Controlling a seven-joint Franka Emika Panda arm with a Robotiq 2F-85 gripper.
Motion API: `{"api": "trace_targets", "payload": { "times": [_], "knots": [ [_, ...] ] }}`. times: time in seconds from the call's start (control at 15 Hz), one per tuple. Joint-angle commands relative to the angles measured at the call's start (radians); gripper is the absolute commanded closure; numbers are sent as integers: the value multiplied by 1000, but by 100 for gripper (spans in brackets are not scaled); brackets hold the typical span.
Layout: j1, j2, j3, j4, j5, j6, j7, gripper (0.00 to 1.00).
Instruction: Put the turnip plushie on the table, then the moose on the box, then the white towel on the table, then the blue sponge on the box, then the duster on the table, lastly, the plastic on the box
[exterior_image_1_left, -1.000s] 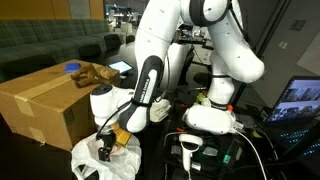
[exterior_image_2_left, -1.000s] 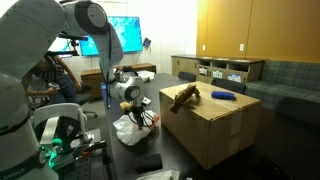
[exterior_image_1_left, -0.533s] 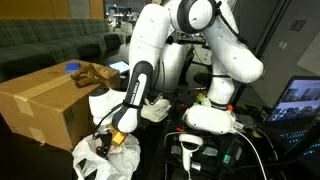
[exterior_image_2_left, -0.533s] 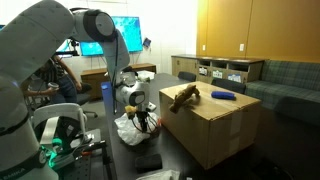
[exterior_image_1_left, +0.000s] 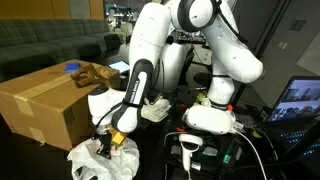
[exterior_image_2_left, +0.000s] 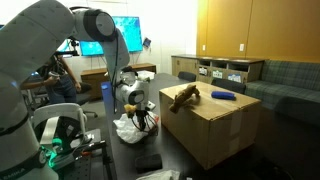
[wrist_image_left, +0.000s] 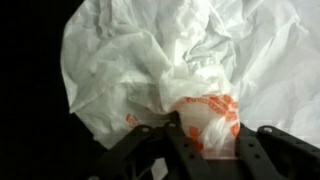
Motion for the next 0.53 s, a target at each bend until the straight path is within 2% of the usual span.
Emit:
{"api": "trace_targets", "payload": {
  "times": [0.0, 0.13, 0.47],
  "knots": [
    [-3, -110, 32, -76, 25, -35, -45, 95],
    [-7, -160, 51, -99, 26, -75, -55, 100],
    [-23, -328, 99, -162, 27, -193, -68, 99]
  ]
}}
